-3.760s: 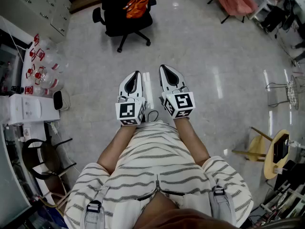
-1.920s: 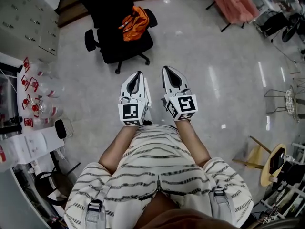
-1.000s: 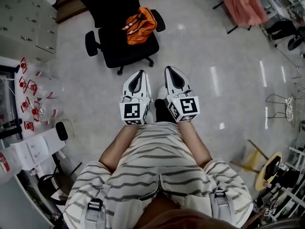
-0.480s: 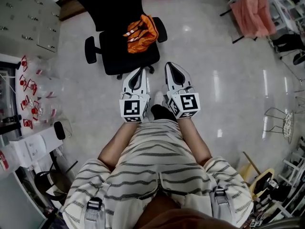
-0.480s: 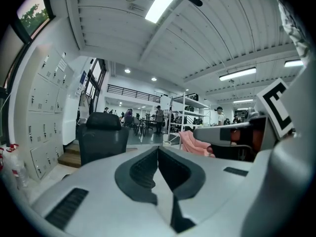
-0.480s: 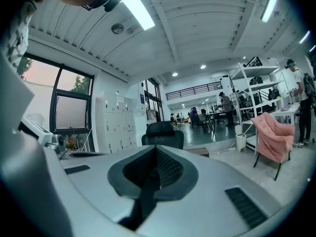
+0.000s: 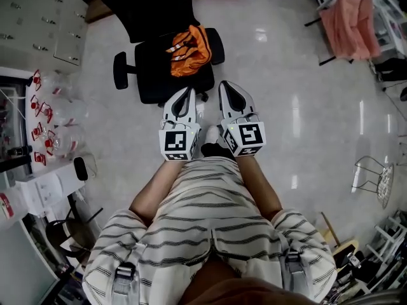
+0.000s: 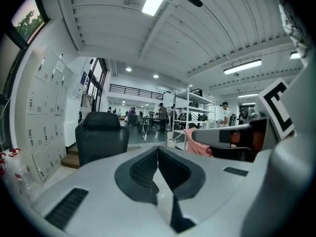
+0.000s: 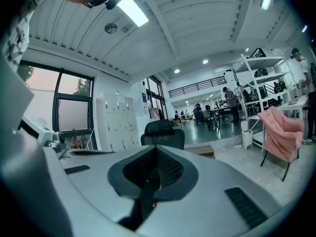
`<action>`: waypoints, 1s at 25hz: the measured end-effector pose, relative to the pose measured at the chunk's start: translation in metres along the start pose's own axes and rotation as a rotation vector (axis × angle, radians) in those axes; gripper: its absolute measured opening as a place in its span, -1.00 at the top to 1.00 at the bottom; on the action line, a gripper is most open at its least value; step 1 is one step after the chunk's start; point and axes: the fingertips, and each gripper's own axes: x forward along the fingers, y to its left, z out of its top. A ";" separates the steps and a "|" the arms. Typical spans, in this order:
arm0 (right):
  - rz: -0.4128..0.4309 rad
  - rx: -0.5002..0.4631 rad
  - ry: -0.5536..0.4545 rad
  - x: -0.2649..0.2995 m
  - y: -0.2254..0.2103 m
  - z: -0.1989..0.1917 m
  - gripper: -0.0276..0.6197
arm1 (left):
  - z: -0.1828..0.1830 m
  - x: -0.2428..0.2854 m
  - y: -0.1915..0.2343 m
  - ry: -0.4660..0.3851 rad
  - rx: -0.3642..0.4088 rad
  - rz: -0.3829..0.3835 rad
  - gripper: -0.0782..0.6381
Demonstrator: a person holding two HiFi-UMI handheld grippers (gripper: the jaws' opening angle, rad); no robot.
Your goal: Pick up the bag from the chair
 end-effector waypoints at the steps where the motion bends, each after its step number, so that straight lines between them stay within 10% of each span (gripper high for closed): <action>1: 0.003 0.002 0.001 0.002 -0.004 0.000 0.86 | -0.001 0.004 -0.001 0.004 0.003 0.002 0.72; 25: -0.034 0.075 0.127 0.057 -0.020 -0.051 0.86 | -0.041 0.054 0.026 0.104 -0.057 -0.039 0.72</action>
